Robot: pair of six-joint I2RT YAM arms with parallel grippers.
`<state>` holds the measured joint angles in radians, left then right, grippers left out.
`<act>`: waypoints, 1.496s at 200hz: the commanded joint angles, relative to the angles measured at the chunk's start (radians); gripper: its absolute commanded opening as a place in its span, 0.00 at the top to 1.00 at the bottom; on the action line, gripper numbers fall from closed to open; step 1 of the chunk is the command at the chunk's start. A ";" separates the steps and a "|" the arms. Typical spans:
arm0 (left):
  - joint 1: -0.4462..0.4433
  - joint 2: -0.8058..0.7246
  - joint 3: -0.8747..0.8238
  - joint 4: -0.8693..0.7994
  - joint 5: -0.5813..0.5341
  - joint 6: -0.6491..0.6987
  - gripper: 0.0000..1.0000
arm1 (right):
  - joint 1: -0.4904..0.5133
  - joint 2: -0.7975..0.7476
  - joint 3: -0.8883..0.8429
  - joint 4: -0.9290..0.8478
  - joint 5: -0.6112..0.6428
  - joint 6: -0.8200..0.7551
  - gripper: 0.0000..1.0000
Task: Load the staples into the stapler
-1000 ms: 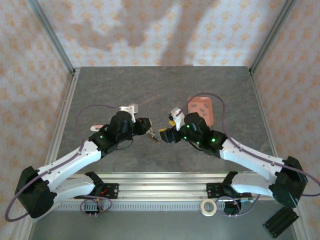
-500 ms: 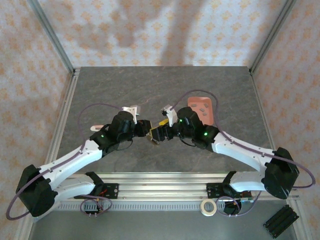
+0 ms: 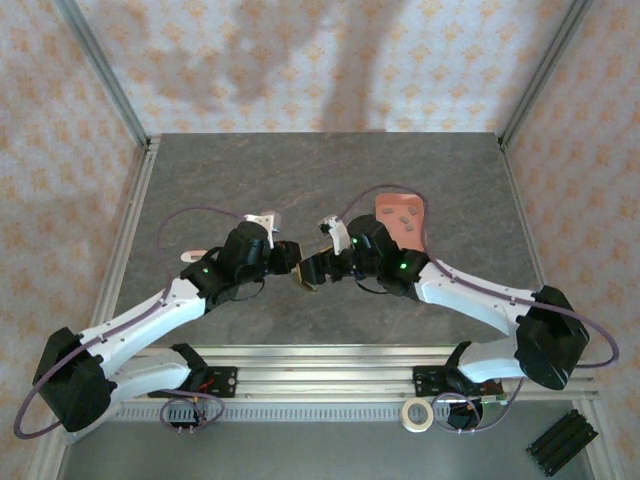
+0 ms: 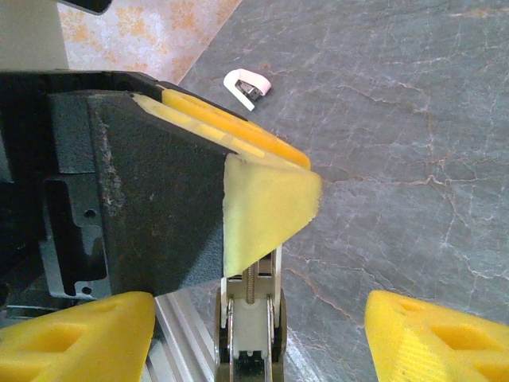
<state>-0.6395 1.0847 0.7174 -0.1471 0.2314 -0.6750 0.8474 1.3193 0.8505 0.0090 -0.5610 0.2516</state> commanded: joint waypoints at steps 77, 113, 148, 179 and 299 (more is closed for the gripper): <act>-0.004 0.002 0.042 0.020 -0.005 0.018 0.78 | 0.005 -0.233 -0.151 -0.010 0.144 -0.085 0.29; -0.003 0.004 0.044 0.038 0.012 0.021 0.78 | 0.005 -0.221 -0.146 -0.028 0.101 -0.092 0.28; -0.004 0.006 0.040 0.065 0.035 0.013 0.78 | 0.010 -0.151 -0.133 0.042 0.053 -0.071 0.28; -0.003 0.007 0.035 0.080 0.047 0.011 0.78 | 0.020 -0.075 -0.116 0.104 0.017 -0.052 0.28; -0.003 0.028 0.045 0.104 0.080 0.012 0.78 | 0.038 0.022 -0.064 0.183 0.030 -0.031 0.48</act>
<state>-0.6399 1.1095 0.7322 -0.0887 0.2890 -0.6720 0.8783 1.3273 0.7444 0.1444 -0.5648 0.2211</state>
